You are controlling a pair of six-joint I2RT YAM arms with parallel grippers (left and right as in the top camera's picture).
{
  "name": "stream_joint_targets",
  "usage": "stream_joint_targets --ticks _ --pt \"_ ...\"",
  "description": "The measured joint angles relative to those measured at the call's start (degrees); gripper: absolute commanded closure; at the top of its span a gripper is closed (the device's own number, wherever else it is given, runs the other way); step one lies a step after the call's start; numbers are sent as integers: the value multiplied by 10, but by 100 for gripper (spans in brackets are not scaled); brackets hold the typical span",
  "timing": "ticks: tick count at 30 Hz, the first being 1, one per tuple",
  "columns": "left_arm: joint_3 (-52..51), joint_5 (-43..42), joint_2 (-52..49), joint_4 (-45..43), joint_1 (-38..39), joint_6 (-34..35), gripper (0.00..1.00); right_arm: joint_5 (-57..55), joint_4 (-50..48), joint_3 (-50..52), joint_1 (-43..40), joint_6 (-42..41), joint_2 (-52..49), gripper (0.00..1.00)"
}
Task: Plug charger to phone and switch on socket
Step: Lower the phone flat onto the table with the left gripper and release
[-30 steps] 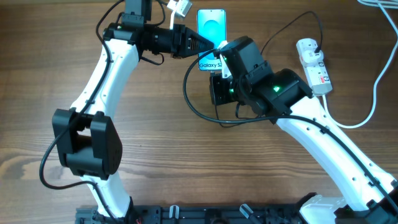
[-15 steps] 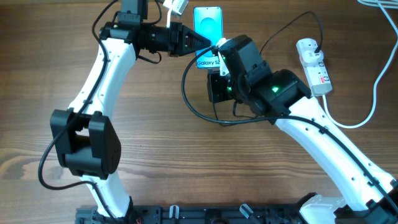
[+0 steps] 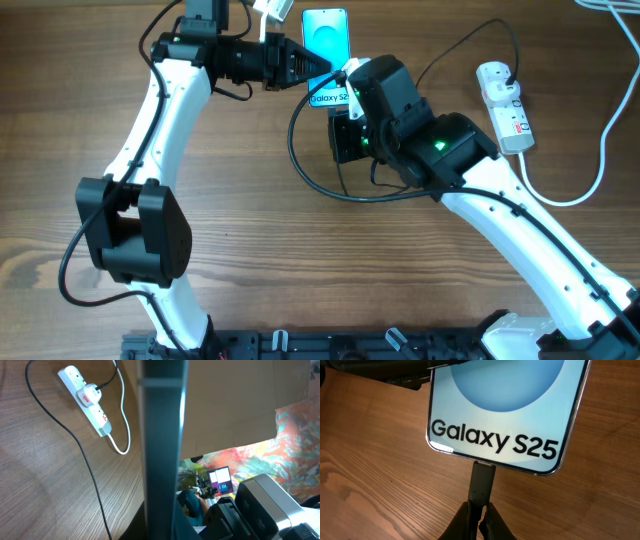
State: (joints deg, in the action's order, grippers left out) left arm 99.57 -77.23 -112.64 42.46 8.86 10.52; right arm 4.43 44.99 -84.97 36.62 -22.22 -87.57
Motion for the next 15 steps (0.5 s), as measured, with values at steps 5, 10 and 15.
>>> stream_joint_targets --ticks 5,10,15 --pt "-7 -4 0 23 15 -4 96 -39 -66 -24 -13 4 0 86" --pt "-8 0 0 23 28 -4 96 -50 -23 -66 -13 16 0 29" --pt "-8 92 0 70 30 -9 96 -101 65 -114 -29 9 29 1"
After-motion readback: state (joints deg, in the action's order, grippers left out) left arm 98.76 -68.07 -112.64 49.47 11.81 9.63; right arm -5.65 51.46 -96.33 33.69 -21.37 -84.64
